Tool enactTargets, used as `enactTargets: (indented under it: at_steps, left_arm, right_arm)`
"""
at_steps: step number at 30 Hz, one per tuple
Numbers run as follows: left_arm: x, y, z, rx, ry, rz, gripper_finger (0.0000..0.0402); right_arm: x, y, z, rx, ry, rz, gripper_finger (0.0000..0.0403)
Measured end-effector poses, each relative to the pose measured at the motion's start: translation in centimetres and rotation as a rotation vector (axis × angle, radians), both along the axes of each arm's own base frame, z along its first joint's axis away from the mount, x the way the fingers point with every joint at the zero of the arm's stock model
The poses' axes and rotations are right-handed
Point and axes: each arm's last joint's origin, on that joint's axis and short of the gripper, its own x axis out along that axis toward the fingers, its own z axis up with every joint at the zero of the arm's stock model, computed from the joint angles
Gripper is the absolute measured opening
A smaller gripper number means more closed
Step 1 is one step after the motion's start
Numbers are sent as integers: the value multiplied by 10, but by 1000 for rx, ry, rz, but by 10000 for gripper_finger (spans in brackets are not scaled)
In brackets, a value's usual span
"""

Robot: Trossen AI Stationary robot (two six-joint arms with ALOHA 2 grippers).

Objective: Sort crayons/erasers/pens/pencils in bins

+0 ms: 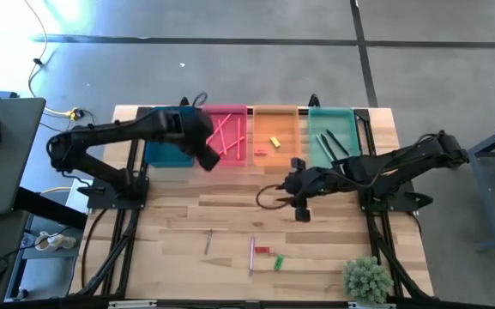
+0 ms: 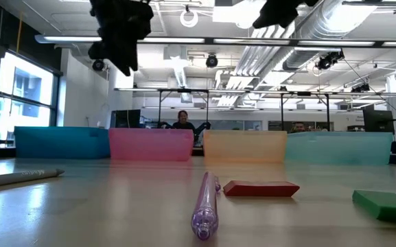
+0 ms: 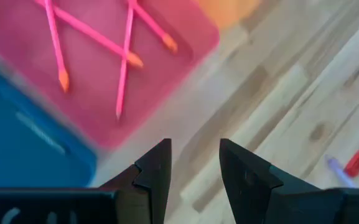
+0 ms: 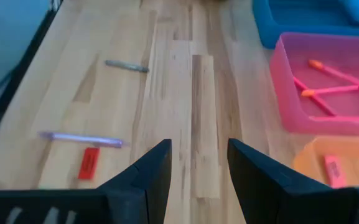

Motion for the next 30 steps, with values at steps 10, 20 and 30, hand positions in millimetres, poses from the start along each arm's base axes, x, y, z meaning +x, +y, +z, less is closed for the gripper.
enactTargets:
  at_steps: [10,20,30]
  left_arm:
    - [6,-80,-36,-14,123,51,114]
    - [0,-127,-47,-68,119,101,106]
    - [-3,-145,-47,-53,99,115,106]
  right_arm:
    - [10,22,-7,-111,151,266,149]
    - [17,49,-32,-245,224,467,150]
    - [25,82,-58,-316,232,642,177]
